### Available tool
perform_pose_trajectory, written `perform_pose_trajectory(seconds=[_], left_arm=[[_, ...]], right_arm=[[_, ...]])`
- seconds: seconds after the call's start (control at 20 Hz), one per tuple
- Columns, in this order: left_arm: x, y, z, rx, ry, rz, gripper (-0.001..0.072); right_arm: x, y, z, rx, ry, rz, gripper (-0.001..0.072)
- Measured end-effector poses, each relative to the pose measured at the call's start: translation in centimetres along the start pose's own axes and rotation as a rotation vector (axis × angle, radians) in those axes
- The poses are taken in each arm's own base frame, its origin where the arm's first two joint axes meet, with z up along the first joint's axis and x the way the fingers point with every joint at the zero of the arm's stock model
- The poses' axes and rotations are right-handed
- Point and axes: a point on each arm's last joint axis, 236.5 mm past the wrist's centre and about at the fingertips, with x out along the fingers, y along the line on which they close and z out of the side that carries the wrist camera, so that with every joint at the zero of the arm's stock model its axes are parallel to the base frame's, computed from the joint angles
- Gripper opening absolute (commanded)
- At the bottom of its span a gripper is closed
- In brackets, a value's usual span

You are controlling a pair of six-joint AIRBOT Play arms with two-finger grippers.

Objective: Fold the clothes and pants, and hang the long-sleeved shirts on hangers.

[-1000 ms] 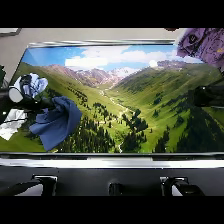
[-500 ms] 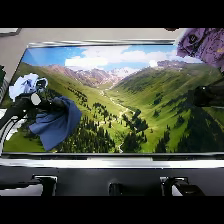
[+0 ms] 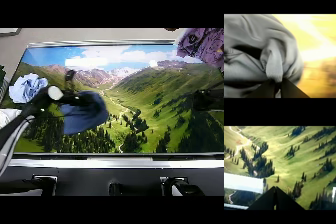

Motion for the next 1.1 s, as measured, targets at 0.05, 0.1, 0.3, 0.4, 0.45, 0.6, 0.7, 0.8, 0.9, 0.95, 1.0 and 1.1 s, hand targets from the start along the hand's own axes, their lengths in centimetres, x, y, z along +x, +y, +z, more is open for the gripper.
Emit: perform_pose_trajectory(seconds=[0.05, 0.1, 0.3, 0.4, 0.45, 0.6, 0.7, 0.8, 0.9, 0.95, 1.0, 1.1], left_arm=[[0.8, -3.4, -0.7, 0.012, -0.005, -0.061, 0.0016], [1.7, -6.5, -1.7, 0.017, -0.001, -0.111, 0.0016], [6.3, -14.9, -8.8, 0.028, 0.091, -0.215, 0.0054], [7.6, -16.1, -10.8, 0.024, 0.121, -0.223, 0.0383], [7.7, -16.3, -10.9, 0.012, 0.121, -0.228, 0.0571], [5.4, -15.3, -6.7, -0.008, 0.030, -0.243, 0.0661], [2.2, -13.3, -1.9, -0.005, -0.072, -0.243, 0.0676], [-1.7, -10.1, 3.1, -0.016, -0.188, -0.223, 0.0711], [-4.8, -6.5, 6.1, -0.042, -0.248, -0.189, 0.0711], [-5.9, -4.7, 7.0, -0.058, -0.262, -0.171, 0.0711], [-6.5, -3.2, 7.4, -0.073, -0.260, -0.154, 0.0711], [-7.3, -1.0, 7.7, -0.098, -0.247, -0.131, 0.0710]], right_arm=[[0.0, 0.0, -0.1, 0.000, 0.003, 0.000, 0.0033], [0.0, 0.0, -0.3, 0.000, 0.011, 0.000, 0.0033], [0.0, 0.1, -0.7, 0.000, 0.030, 0.003, 0.0135], [0.0, 0.1, -0.8, 0.002, 0.033, 0.003, 0.0197], [0.1, 0.0, -0.7, 0.012, 0.031, 0.001, 0.0197], [0.7, -0.8, -0.4, 0.051, 0.035, -0.028, 0.0283], [1.7, -1.8, -0.6, 0.071, 0.064, -0.063, 0.0426], [3.4, -2.3, -1.6, 0.103, 0.124, -0.071, 0.0442], [6.1, -1.1, -4.1, 0.163, 0.220, -0.008, 0.0442], [7.8, 0.4, -5.8, 0.199, 0.275, 0.058, 0.0441], [9.4, 2.0, -7.6, 0.246, 0.329, 0.129, 0.0441], [12.7, 5.4, -11.0, 0.374, 0.415, 0.282, 0.0439]])
